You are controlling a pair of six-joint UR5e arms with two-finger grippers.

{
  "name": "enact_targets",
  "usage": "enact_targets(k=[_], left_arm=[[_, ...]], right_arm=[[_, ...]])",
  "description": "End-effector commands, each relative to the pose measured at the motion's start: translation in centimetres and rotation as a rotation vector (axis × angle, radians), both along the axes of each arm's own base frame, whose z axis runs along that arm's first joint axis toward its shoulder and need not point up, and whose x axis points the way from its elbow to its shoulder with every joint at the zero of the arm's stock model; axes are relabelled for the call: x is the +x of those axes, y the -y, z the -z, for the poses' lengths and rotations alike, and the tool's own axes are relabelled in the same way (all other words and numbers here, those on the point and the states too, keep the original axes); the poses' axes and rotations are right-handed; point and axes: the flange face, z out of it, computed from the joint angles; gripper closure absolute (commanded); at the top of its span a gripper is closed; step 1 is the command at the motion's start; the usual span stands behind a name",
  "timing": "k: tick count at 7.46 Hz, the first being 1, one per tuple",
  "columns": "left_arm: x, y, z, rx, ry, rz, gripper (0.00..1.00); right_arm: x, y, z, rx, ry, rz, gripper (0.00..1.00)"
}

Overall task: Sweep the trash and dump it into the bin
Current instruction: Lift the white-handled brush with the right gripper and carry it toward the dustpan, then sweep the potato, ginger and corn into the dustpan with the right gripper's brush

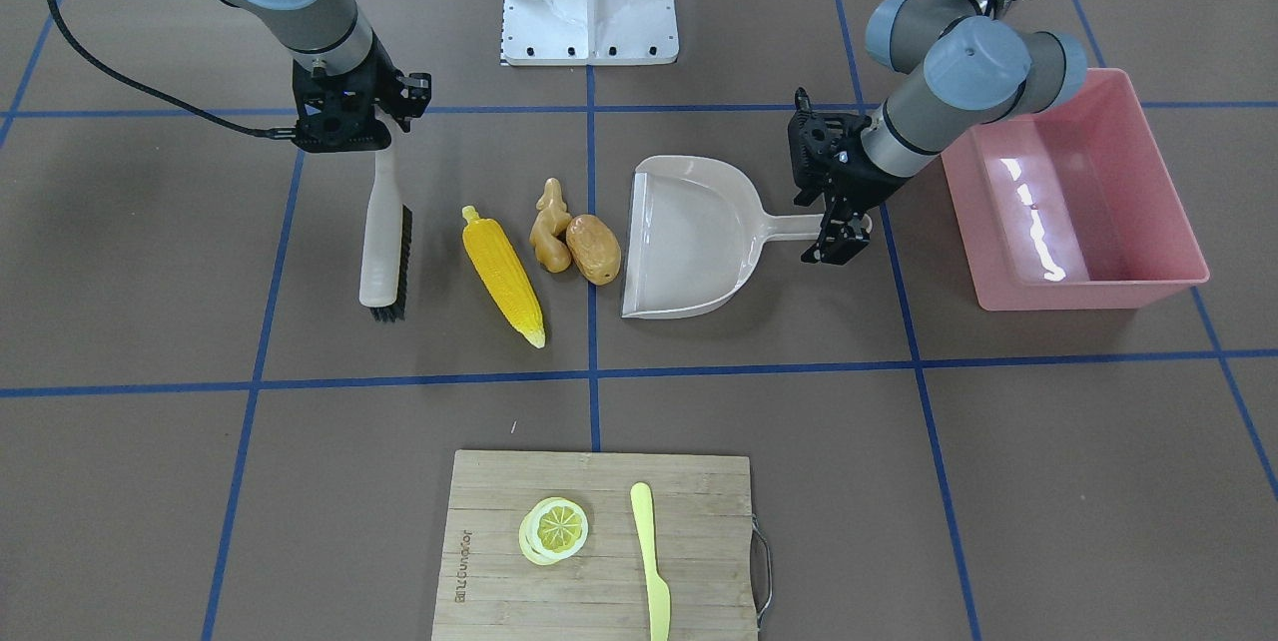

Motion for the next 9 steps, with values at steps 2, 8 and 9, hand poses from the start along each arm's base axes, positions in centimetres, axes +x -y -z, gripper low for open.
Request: enact_targets(k=[2, 8, 9], left_arm=[[0.2, 0.1, -0.2, -0.001, 0.005, -0.002, 0.03], [-0.1, -0.2, -0.6, -0.003, 0.001, 0.005, 0.03], [0.1, -0.1, -0.6, -0.007, 0.0, 0.004, 0.03]], right_arm=[[-2.8, -3.4, -2.3, 0.053, -0.072, 0.047, 1.0], [-8.4, -2.9, 0.7, 0.025, -0.058, 0.037, 1.0], [-8.9, -2.7, 1.0, 0.024, -0.03, 0.018, 1.0]])
